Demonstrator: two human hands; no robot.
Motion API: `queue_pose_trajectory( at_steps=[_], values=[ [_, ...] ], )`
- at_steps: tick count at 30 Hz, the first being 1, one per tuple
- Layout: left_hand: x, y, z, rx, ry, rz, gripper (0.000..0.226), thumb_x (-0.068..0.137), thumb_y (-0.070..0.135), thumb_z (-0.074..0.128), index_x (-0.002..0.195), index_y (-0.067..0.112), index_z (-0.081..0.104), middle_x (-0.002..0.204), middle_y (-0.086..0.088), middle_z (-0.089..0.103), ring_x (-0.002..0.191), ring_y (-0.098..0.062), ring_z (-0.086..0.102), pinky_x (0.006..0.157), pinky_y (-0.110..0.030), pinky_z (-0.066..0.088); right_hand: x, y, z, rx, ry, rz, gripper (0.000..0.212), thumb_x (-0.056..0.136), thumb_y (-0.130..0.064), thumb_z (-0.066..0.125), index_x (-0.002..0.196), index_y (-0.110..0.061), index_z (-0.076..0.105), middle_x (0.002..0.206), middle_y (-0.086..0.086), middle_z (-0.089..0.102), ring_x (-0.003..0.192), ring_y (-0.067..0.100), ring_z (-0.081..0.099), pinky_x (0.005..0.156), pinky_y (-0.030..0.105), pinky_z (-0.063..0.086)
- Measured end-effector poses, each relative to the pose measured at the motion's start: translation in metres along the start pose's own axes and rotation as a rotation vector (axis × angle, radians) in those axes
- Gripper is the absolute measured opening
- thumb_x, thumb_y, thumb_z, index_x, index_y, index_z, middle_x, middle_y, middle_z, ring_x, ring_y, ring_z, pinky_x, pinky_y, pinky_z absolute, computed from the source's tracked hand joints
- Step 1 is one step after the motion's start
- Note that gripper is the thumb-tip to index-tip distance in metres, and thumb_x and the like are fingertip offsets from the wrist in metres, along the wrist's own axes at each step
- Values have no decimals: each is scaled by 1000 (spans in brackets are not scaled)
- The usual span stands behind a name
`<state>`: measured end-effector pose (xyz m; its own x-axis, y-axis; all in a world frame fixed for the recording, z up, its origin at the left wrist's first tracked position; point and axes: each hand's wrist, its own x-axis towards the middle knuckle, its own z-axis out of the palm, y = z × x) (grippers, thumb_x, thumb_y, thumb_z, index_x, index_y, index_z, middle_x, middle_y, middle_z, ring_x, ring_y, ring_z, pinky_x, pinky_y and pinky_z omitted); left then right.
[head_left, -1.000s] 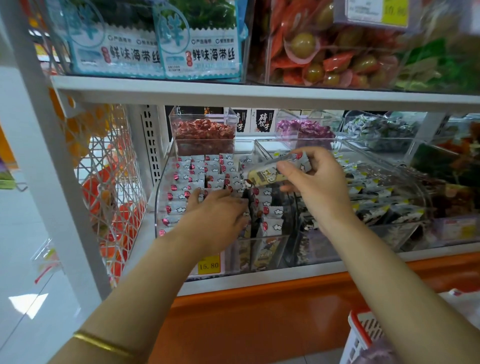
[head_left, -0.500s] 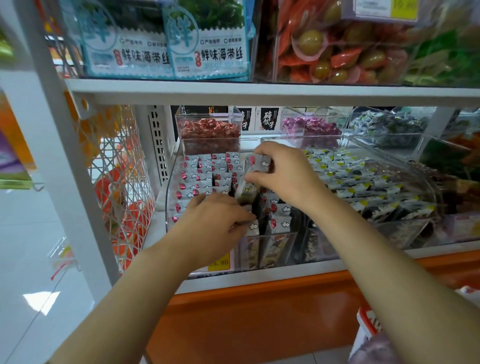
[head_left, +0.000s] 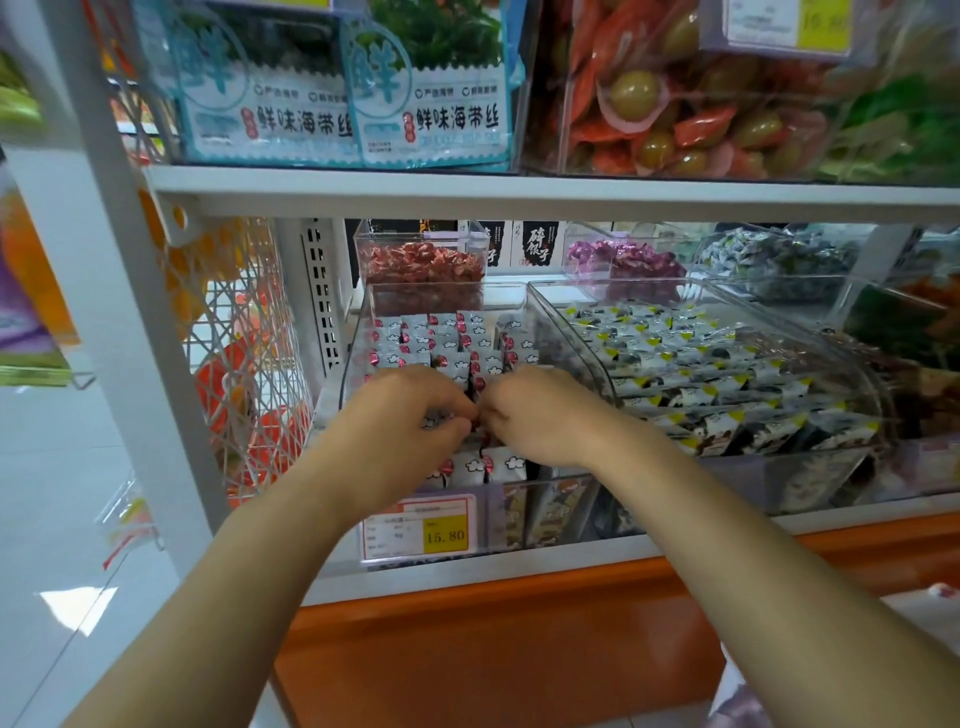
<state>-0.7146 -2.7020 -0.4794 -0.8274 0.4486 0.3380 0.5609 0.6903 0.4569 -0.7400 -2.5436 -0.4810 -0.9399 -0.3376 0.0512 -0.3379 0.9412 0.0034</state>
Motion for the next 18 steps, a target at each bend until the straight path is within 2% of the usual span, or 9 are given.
queue_pose_trajectory(
  at_steps=[4,7,10,12,18],
  values=[
    [3,-1,0,20,35,-43,24,92,18,53,110,24,67,114,7,60,98,-5,49,77,-14,32,1,6,-5,118,126,13,27,93,-14,41,106,-14,64,101,7,66,88,22,59,77,34,50],
    [4,-2,-3,-17,54,-93,24,93,19,51,109,24,68,117,6,58,95,-6,51,65,-9,37,5,15,-10,218,270,52,27,92,-9,44,106,-17,66,107,2,67,79,12,54,70,25,41],
    [4,-3,-5,-37,76,-127,24,93,20,51,111,24,67,121,5,58,100,-6,49,80,-15,35,11,26,-16,268,362,138,28,91,-5,46,106,-16,67,110,3,67,94,19,60,80,30,48],
    [4,-3,-6,-49,84,-142,24,93,19,51,110,23,67,123,5,57,106,-9,51,86,-19,35,13,29,-16,246,356,151,27,91,-5,49,106,-16,68,111,4,67,102,21,60,87,35,49],
    [3,-3,-6,-58,84,-155,24,93,19,52,112,22,66,124,5,57,111,-10,51,88,-19,37,21,25,-10,48,263,97,18,89,-23,60,105,-23,69,106,0,67,115,23,45,89,37,39]
  ],
)
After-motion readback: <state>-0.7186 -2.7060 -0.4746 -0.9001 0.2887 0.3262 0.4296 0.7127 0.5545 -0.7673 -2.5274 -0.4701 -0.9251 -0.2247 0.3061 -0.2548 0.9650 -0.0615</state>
